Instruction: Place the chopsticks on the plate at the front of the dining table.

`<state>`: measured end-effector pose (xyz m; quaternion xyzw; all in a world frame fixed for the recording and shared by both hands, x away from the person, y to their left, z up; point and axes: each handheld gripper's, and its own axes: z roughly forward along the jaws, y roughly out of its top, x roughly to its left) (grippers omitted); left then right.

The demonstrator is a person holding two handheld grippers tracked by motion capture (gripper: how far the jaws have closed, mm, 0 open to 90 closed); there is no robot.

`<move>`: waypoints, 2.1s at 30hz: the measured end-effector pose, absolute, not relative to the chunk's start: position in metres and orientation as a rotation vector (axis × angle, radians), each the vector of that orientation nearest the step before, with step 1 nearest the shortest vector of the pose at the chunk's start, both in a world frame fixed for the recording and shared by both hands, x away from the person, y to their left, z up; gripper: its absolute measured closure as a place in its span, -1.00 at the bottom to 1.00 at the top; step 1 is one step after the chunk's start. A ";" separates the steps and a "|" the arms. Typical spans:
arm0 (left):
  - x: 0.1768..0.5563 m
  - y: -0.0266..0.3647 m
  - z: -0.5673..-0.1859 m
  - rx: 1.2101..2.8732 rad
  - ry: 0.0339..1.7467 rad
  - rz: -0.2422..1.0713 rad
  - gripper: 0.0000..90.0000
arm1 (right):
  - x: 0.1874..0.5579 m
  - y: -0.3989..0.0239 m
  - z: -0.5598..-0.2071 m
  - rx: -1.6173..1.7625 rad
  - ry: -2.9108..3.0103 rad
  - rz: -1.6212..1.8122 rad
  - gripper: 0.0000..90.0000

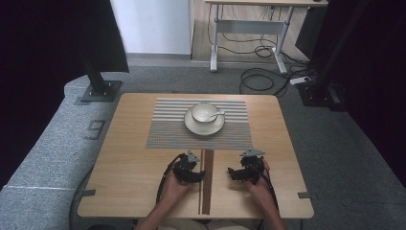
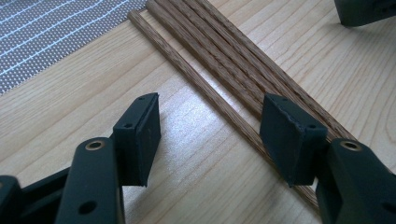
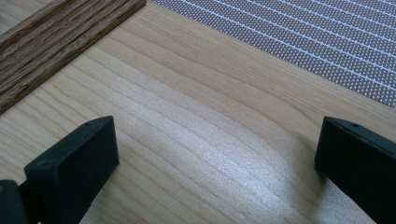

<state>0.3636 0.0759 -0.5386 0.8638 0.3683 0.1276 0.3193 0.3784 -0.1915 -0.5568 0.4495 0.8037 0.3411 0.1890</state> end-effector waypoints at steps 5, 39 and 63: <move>0.364 0.078 -0.538 2.274 0.981 0.347 -0.13 | 0.378 -0.191 -0.557 1.264 2.260 0.959 -1.00; 0.359 0.084 -0.535 2.279 1.038 0.345 -0.01 | 0.378 -0.191 -0.557 1.263 2.261 0.960 -1.00; 0.355 0.080 -0.534 2.294 1.051 0.347 0.08 | 0.378 -0.191 -0.557 1.262 2.261 0.960 -1.00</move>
